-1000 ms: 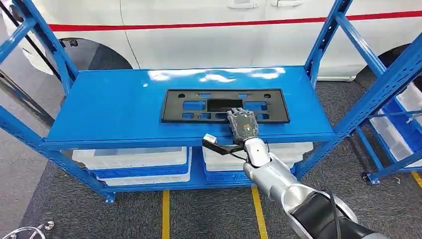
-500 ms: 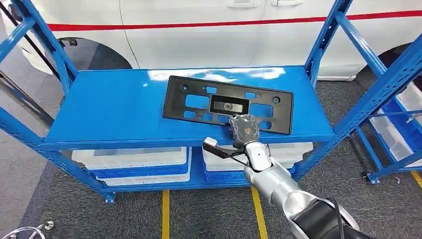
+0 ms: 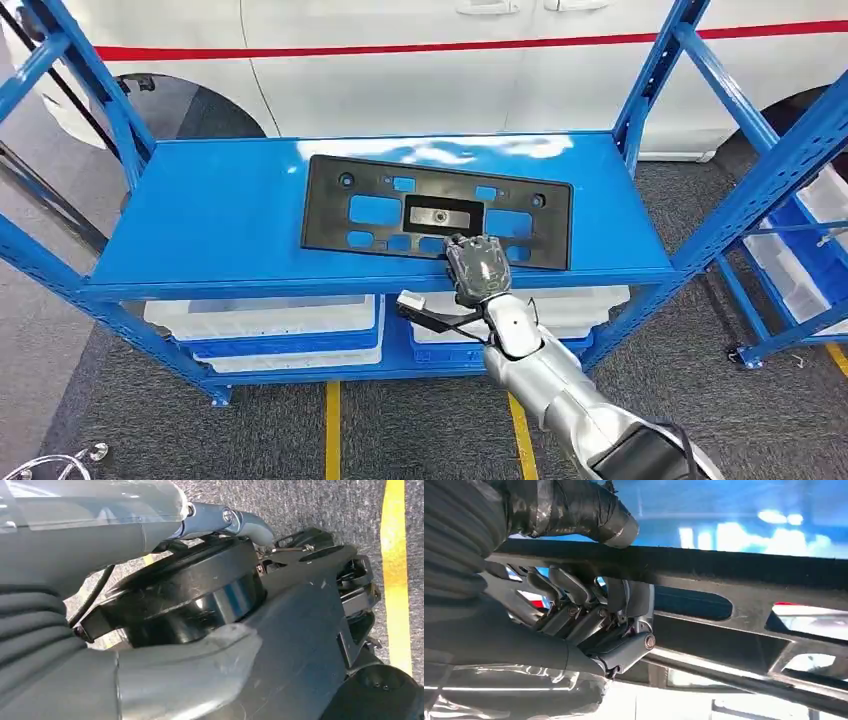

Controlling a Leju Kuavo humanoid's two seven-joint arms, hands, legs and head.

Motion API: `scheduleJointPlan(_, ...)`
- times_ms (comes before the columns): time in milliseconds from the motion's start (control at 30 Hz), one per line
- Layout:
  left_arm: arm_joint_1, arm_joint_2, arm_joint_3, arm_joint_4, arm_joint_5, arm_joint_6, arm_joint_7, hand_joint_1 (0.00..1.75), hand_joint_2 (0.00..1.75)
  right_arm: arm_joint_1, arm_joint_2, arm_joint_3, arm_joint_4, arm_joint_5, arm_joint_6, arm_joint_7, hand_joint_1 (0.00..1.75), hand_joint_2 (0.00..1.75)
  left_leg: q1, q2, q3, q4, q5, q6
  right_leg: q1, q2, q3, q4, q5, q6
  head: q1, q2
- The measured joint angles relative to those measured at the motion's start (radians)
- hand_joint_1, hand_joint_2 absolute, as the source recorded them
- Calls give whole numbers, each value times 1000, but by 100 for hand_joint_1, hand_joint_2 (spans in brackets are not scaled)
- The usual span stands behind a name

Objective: Take the parts from the cabinet and place them on the table.

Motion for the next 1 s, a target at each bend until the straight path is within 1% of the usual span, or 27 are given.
scheduleJointPlan(100, 1, 0, 0, 0, -1, 3, -6, 0, 175, 16, 0, 1, -46, 16, 5, 0, 175, 175, 0, 0, 0, 0, 0, 0, 0, 0, 0, 0, 0, 0, 0, 0)
scheduleJointPlan(267, 2, 0, 0, 1, -1, 6, -9, 0, 175, 30, 0, 3, -86, 26, 6, 0, 175, 175, 0, 0, 0, 0, 0, 0, 0, 0, -1, 0, 0, 0, 0, 0)
scheduleJointPlan(333, 5, 0, 0, 1, 11, 14, -21, 0, 175, 39, -3, 3, -104, 37, -2, 11, 175, 175, 0, 0, 0, 0, 0, 0, 0, 0, -1, 0, 0, 0, 0, 0)
scheduleJointPlan(433, 8, -3, 0, 1, 15, 32, -34, 0, 175, 59, -9, 2, -153, 93, -37, 19, 175, 175, -1, 0, -1, 0, 0, 0, 0, 0, -1, 0, 0, 0, 0, 0)
scheduleJointPlan(467, 7, -4, 0, 1, 15, 40, -36, 0, 175, 65, -15, 2, -181, 128, -46, 30, 175, 175, -1, 0, -1, 0, 0, 0, 0, 0, -1, 0, 0, 0, 0, 0)
scheduleJointPlan(533, 6, -8, 0, 1, 15, 52, -37, 0, 175, 68, -32, 5, -237, 164, -48, 47, 175, 175, -1, 0, -1, 0, 0, 0, 0, 0, -1, 0, 0, 0, 0, 0)
scheduleJointPlan(600, 5, -9, 0, 1, 14, 55, -37, 0, 175, 67, -44, 7, -273, 173, -47, 56, 175, 175, -1, 0, -1, 0, 0, 0, 0, 0, -1, 0, 0, 0, 0, 0)
scheduleJointPlan(633, 4, -10, 0, 1, 12, 56, -38, 0, 175, 68, -57, 11, -298, 174, -47, 68, 175, 175, -3, 0, -2, 4, -1, 2, -2, 0, -1, -3, 2, 2, 0, 0)
scheduleJointPlan(667, 4, -10, 0, 1, 10, 57, -38, 0, 175, 68, -69, 22, -326, 174, -48, 74, 175, 175, -7, 0, -4, 7, -3, 6, -9, 0, -1, -4, 3, 6, 0, 0)
scheduleJointPlan(700, 3, -10, 0, 1, 9, 59, -39, 0, 175, 68, -82, 31, -347, 174, -48, 77, 175, 175, -5, 0, -5, 8, -3, 7, -7, 0, -1, -4, 3, 7, 0, 0)
scheduleJointPlan(767, 3, -11, 0, 1, 9, 65, -40, 0, 175, 68, -101, 37, -400, 174, -44, 71, 175, 175, -6, 0, -6, 8, -1, 10, -9, 0, -1, -5, 5, 11, 0, 0)
scheduleJointPlan(800, 3, -11, 0, 1, 9, 66, -40, 0, 175, 68, -110, 40, -427, 174, -41, 69, 175, 175, -7, 0, -6, 8, 6, 15, -11, 0, -1, -8, 12, 16, 0, 0)
scheduleJointPlan(833, 2, -12, 0, 1, 9, 67, -40, 0, 175, 67, -119, 43, -451, 174, -38, 68, 175, 175, -3, 0, -4, -7, 15, 21, -5, 2, 1, -10, 16, 21, 0, 0)
scheduleJointPlan(867, 1, -16, 0, 1, 9, 68, -40, 0, 175, 67, -137, 46, -476, 174, -36, 68, 175, 175, 5, 5, 2, -21, 27, 27, -10, 1, -1, -3, -3, 21, 0, 0)
scheduleJointPlan(900, 1, -16, 0, 1, 9, 69, -40, 0, 175, 65, -145, 51, -496, 174, -34, 68, 175, 175, 5, 5, -1, -25, 32, 32, -7, 1, -17, 31, -38, 20, 0, 0)
scheduleJointPlan(933, 0, -16, 0, 1, 10, 70, -40, 0, 175, 64, -154, 54, -510, 174, -31, 68, 175, 175, 5, 5, -4, -25, 33, 34, -7, 2, -42, 96, -81, 21, 0, 0)
scheduleJointPlan(967, 0, -17, 0, 1, 10, 70, -40, 0, 175, 67, -162, 58, -521, 174, -29, 67, 175, 175, 5, 5, -7, -24, 33, 34, -7, 2, -74, 179, -121, 23, 0, 0)
scheduleJointPlan(1000, 1, -17, 0, 1, 10, 70, -41, 0, 175, 72, -167, 59, -528, 174, -25, 61, 175, 175, 4, 5, -11, -21, 33, 34, -7, 2, -102, 252, -149, 25, 0, 0)
